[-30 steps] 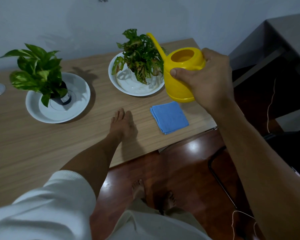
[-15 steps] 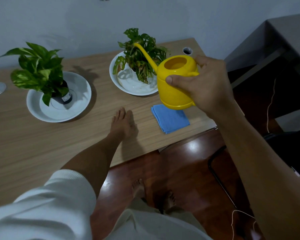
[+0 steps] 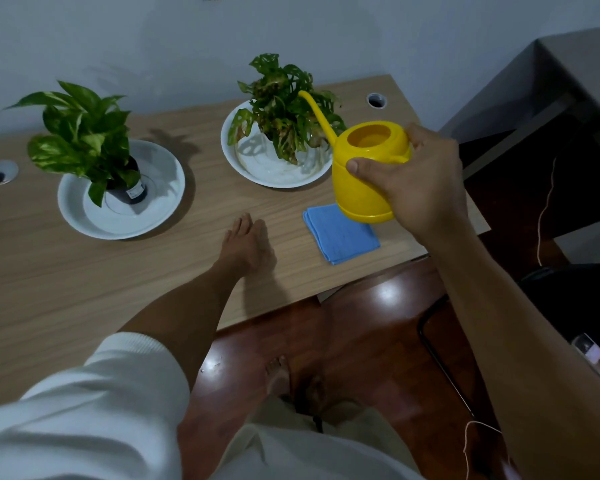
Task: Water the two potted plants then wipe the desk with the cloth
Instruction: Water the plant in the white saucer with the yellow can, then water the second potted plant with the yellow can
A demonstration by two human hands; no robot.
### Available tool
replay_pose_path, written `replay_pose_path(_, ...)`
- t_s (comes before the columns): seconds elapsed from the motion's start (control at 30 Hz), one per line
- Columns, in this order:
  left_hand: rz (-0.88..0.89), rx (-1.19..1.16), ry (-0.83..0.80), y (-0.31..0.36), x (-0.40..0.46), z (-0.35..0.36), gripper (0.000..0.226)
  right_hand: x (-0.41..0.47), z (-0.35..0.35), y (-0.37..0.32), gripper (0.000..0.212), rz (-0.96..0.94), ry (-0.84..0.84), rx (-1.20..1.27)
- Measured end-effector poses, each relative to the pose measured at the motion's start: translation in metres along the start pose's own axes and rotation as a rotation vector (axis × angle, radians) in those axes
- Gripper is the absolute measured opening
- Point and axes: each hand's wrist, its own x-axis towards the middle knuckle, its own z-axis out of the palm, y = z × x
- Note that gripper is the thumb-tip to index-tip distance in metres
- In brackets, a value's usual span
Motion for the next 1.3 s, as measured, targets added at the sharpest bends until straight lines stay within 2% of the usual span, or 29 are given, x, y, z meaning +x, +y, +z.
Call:
replay_pose_path(0.07,0.0,-0.015,-0.02,-0.009,0.003,0.0,0.073,-0.002,0.003,0.004,0.052,0.012,0.016,0.044)
replay_pose_path(0.17,-0.057,-0.031,0.015,-0.028,0.006,0.004,0.083,-0.005,0.006,0.006,0.048,0.014,0.017,0.098)
replay_pose_path(0.3,-0.116,-0.043,0.079,-0.024,-0.031,-0.009,0.089,-0.009,0.009,0.001,0.049,-0.032,-0.007,0.156)
replay_pose_path(0.43,-0.182,-0.055,0.161,-0.054,-0.057,-0.017,0.087,-0.01,0.019,-0.024,0.049,-0.125,-0.073,0.219)
replay_pose_path(0.77,-0.329,-0.089,0.209,-0.144,-0.112,-0.038,0.086,-0.035,0.093,-0.101,0.036,-0.258,-0.248,0.323)
replay_pose_path(1.0,-0.382,-0.102,0.217,-0.194,-0.133,-0.038,0.089,-0.062,0.146,-0.13,0.037,-0.251,-0.329,0.292)
replay_pose_path(1.3,-0.368,-0.138,0.195,-0.203,-0.145,-0.028,0.082,-0.076,0.174,-0.142,0.04,-0.221,-0.349,0.083)
